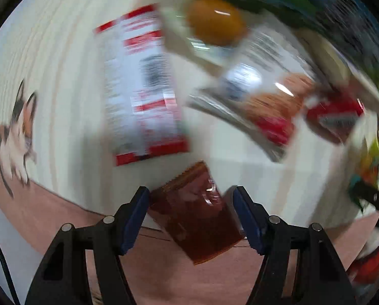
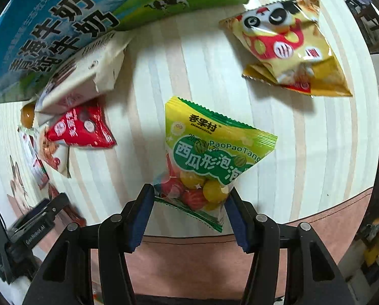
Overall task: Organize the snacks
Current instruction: 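Grasp the red-brown sachet with left tool while right tool grasps the green candy bag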
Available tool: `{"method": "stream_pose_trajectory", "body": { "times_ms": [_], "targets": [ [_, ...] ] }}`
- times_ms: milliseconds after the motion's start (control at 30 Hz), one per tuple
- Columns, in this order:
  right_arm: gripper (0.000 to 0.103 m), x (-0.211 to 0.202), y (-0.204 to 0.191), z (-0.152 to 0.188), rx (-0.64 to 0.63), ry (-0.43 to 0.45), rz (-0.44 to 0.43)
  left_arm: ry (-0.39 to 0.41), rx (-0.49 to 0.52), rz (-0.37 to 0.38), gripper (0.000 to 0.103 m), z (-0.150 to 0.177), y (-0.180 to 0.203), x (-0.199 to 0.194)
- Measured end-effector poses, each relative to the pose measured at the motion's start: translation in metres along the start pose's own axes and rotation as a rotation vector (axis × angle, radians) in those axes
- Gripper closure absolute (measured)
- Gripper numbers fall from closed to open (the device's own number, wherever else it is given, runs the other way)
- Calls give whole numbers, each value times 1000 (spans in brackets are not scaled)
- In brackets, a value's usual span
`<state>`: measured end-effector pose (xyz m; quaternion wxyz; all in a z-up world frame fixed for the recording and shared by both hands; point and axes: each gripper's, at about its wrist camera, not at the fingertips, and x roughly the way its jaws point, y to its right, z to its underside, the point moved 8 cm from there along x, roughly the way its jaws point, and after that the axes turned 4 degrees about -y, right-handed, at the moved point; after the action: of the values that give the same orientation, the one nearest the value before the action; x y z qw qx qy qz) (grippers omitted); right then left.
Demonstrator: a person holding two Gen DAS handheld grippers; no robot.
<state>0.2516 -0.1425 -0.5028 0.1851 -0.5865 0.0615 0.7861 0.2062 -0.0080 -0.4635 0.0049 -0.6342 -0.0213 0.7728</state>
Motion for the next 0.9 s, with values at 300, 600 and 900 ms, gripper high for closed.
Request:
{"method": "stream_pose_trajectory", "body": {
  "times_ms": [300, 600, 900],
  "targets": [
    [41, 2, 15, -8, 128, -5, -55, -38, -170, 83, 35, 13, 4, 2],
    [22, -19, 33, -24, 184, 11, -126, 30, 17, 37, 50, 21, 13, -4],
    [25, -11, 40, -41, 215, -11, -79, -58, -184, 194, 50, 37, -16, -4]
  ]
}}
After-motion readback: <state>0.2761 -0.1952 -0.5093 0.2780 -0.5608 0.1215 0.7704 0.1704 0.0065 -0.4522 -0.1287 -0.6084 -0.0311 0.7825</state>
